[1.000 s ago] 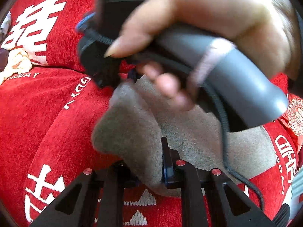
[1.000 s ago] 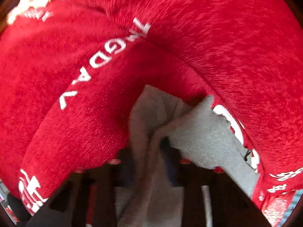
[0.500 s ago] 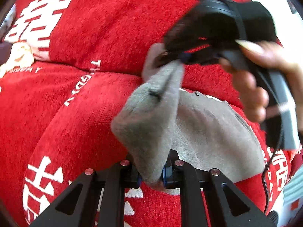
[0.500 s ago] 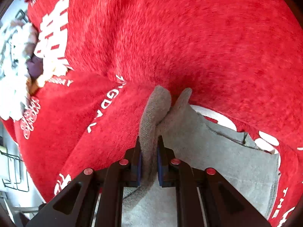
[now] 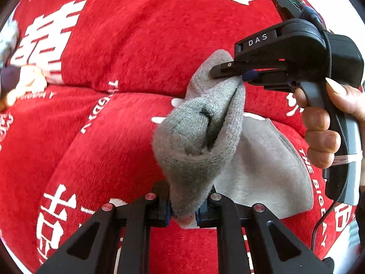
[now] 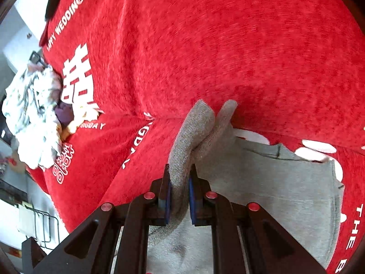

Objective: Fold small clothes
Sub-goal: 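Lift the folded sweater off the bedspread with both tools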

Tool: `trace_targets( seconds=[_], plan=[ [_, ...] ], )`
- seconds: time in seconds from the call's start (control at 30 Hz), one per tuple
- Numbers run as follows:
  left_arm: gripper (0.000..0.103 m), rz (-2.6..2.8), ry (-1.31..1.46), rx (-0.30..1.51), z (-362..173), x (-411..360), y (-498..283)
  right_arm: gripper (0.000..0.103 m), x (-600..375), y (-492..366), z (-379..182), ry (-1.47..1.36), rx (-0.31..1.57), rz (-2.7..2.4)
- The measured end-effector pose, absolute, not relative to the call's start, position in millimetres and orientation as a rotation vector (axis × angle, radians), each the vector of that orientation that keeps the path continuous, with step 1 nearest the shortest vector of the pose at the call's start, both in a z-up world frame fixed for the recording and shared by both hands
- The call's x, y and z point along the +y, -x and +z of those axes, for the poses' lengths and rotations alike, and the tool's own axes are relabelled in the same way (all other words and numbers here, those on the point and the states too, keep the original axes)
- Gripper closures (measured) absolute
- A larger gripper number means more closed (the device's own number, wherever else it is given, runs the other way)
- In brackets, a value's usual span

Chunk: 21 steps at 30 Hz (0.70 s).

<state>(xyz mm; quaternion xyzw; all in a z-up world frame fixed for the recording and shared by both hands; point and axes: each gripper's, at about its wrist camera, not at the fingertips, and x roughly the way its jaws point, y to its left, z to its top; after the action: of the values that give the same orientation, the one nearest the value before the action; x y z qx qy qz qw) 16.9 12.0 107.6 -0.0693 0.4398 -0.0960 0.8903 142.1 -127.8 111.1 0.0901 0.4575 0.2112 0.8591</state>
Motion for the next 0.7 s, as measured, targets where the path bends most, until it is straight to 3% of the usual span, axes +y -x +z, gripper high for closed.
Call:
trace_targets(
  seconds=[0.7],
  plan=[
    [0.087, -0.236, -0.094, 0.972, 127, -101, -11, 0.090, -227, -137, 114, -0.209, 0.959, 0.521]
  ],
)
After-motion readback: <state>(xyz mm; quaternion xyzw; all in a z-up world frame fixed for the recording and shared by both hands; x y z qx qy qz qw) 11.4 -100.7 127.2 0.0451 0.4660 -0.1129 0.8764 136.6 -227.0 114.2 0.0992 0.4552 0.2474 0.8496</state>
